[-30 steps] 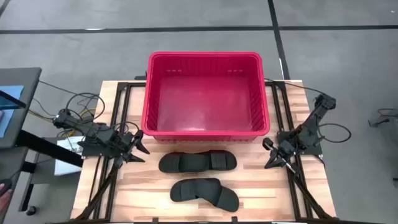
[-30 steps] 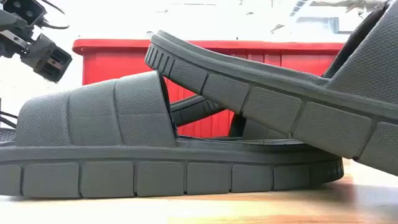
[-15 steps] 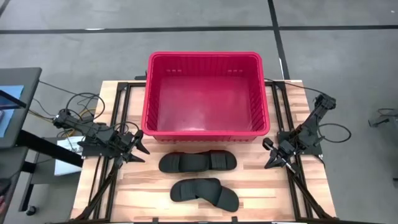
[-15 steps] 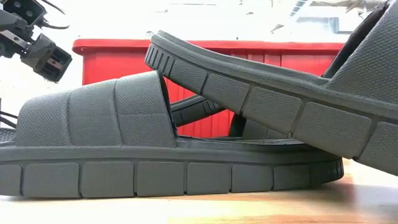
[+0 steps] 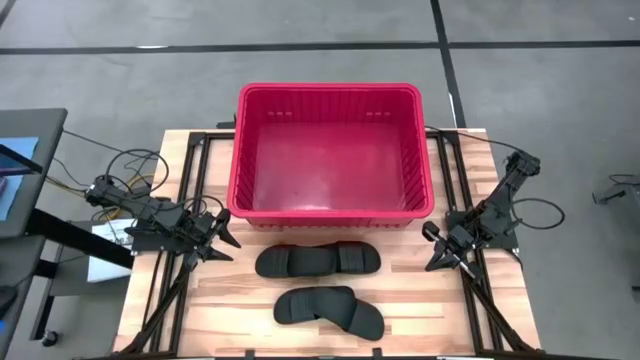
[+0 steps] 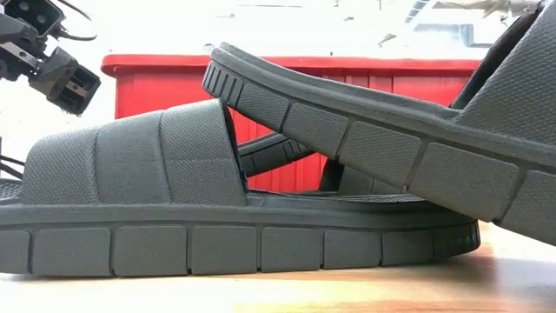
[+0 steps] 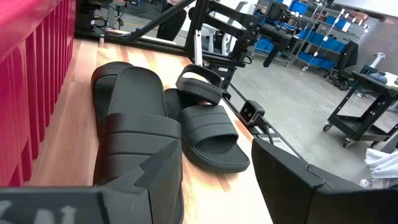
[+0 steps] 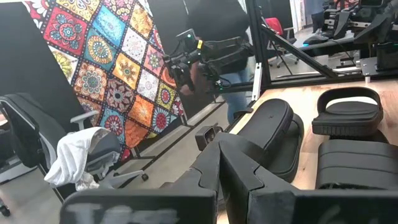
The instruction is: Pick and place slides into bin
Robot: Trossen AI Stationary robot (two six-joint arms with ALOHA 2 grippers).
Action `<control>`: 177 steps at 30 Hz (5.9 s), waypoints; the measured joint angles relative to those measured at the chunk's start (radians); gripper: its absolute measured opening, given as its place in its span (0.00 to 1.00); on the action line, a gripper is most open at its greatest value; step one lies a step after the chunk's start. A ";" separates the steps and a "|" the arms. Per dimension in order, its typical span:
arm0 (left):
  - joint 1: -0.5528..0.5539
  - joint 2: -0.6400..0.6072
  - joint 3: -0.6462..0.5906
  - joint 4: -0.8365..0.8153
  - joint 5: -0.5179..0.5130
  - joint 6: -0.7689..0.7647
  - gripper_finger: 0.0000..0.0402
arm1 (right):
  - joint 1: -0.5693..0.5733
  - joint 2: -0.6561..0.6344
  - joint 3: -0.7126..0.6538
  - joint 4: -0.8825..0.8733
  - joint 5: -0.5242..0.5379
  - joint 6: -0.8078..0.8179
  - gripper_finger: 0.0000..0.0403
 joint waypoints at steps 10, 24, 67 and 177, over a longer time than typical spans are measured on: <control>0.000 0.000 0.000 0.000 0.000 0.000 0.47 | 0.000 0.000 0.000 0.000 0.000 0.000 0.00; 0.000 0.000 0.000 0.000 0.000 0.000 0.47 | 0.000 0.000 0.000 0.000 0.000 0.000 0.00; 0.000 0.000 -0.005 0.047 -0.271 -0.644 0.47 | 0.000 0.000 0.000 0.000 0.000 0.000 0.00; -0.269 1.297 1.256 -1.124 -0.356 0.741 0.47 | 0.000 0.000 0.000 0.000 0.000 0.000 0.00</control>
